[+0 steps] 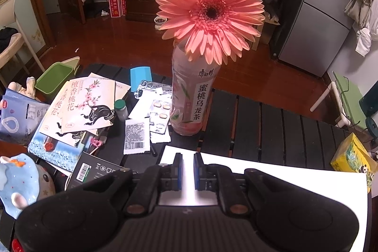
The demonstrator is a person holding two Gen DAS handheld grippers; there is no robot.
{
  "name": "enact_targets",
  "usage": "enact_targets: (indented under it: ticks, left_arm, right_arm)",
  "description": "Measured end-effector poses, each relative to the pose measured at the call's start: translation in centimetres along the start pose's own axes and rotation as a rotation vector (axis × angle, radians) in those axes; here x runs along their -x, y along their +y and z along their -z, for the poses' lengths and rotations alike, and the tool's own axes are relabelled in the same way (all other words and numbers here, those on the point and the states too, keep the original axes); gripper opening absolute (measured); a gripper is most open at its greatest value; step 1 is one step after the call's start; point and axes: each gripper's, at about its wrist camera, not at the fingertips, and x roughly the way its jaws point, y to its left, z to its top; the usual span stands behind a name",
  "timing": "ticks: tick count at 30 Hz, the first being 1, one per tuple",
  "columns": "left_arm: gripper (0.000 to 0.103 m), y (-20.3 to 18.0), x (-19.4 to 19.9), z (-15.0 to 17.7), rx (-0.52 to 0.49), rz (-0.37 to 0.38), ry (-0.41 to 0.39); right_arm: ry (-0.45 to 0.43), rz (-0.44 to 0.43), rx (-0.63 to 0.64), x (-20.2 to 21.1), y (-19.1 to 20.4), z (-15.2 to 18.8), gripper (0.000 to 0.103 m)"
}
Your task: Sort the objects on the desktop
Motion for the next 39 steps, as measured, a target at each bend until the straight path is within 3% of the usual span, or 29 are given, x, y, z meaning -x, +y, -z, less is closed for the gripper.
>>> enact_targets:
  ticks: [22,27,39]
  left_arm:
    - [0.068,-0.1,0.0,0.0,-0.004,0.001,-0.003]
    - [0.068,0.1,-0.1,-0.1,-0.001,0.008,0.000]
    - [0.068,-0.1,-0.1,-0.1,-0.008,0.001,-0.002]
  right_arm:
    - [-0.006,0.000,-0.009,0.1,-0.1,0.4,0.008]
    - [0.017,-0.006,-0.053,1.3,-2.3,0.3,0.010]
    - [0.023,0.068,-0.126,4.0,-9.4,2.0,0.010]
